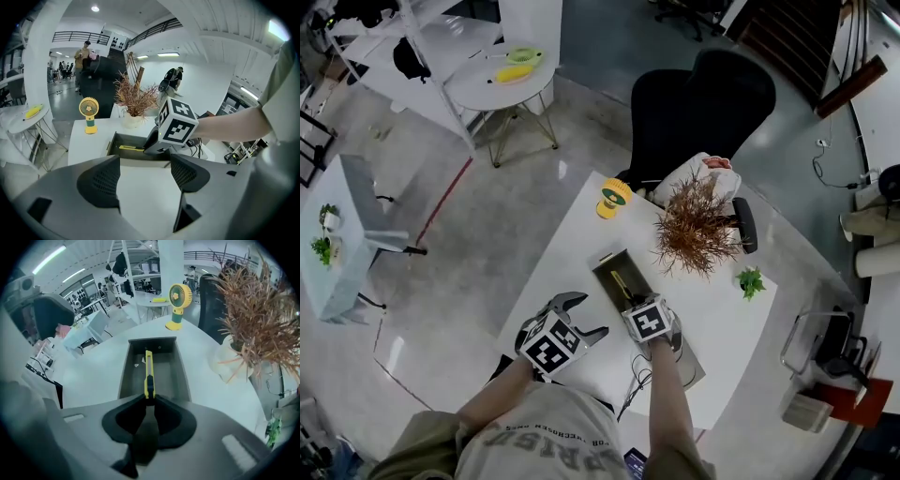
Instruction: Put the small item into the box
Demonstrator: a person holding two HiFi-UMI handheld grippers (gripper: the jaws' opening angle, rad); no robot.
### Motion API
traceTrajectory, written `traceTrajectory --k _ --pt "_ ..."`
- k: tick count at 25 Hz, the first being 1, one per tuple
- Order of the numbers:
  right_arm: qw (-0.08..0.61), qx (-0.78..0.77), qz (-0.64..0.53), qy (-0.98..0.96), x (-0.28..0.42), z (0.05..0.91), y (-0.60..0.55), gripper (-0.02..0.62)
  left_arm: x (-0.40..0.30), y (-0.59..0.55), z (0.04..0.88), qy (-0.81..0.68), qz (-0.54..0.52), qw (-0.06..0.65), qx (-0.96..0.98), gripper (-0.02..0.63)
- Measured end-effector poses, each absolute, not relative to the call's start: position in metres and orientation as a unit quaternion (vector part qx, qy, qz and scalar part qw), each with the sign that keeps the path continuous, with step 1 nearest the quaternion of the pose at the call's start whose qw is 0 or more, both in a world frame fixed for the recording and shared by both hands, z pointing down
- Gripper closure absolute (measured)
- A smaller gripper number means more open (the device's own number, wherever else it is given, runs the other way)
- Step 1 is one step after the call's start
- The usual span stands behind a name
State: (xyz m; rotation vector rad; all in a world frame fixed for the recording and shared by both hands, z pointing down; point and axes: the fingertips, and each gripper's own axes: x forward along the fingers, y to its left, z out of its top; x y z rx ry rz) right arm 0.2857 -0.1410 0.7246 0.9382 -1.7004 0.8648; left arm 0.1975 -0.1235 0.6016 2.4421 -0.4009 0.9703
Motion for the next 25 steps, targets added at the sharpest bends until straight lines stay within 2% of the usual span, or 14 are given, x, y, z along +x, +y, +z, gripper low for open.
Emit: traceTrajectory --k 7,10,13,18,21,25 --pt "0.501 0.36 0.405 -0.675 0.282 0.735 -0.129 0.537 0.198 -0.119 0.605 -0.137 0.365 0.237 0.89 0.281" --pt "0.528 0.363 0.394 -0.659 0.292 0.736 -0.128 0.537 0.197 -0.119 0.606 -0.136 0.367 0.239 0.889 0.281" --pt "0.514 0.371 0.359 -0.686 0.286 0.738 -0.148 0.537 0.195 -0.12 0.607 -0.139 0.368 0.243 0.887 0.281" --pt "0.531 0.367 0.36 -0.674 0.29 0.74 -0.147 0.537 0.191 -0.121 0.608 -0.142 0.369 0.246 0.885 0.281" --pt "0.57 0.371 0.367 -0.635 0.306 0.737 -0.137 0.537 0.189 -0.122 0.608 -0.144 0.37 0.248 0.884 0.281" --pt "0.553 0.362 0.366 -0.655 0.295 0.743 -0.145 0.535 0.188 -0.122 0.61 -0.145 0.371 0.252 0.882 0.281"
